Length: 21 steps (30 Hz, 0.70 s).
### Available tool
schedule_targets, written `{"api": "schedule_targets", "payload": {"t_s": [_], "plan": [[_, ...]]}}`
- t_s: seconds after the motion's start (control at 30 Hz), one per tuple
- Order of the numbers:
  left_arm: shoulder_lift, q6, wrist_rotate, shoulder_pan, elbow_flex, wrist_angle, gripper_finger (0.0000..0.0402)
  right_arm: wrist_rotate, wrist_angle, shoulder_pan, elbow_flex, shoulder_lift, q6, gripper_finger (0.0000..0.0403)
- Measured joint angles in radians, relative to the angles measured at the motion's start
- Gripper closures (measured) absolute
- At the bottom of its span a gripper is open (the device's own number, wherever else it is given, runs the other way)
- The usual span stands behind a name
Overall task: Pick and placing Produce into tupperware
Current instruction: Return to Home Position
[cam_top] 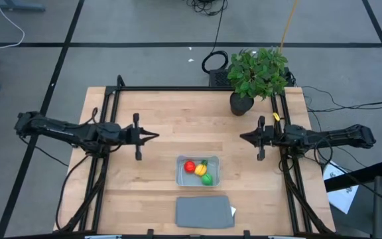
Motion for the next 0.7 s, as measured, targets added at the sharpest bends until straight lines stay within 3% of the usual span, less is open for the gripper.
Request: {"api": "schedule_targets", "payload": {"t_s": [0.27, 0.57, 0.7], "plan": [[-0.048, 0.034, -0.041, 0.011, -0.029, 0.044, 0.0397, -0.001, -0.037, 0.000, 0.001, -0.029, -0.012, 0.0403], [-0.085, 0.073, -0.035, 0.131, -0.029, 0.094, 0.0398, -0.001, -0.046, 0.000, 0.002, -0.081, -0.046, 0.0403], [-0.143, 0.044, 0.031, 0.185, -0.029, 0.051, 0.0399, -0.001, -0.081, 0.000, 0.002, -0.124, -0.038, 0.0403]]}}
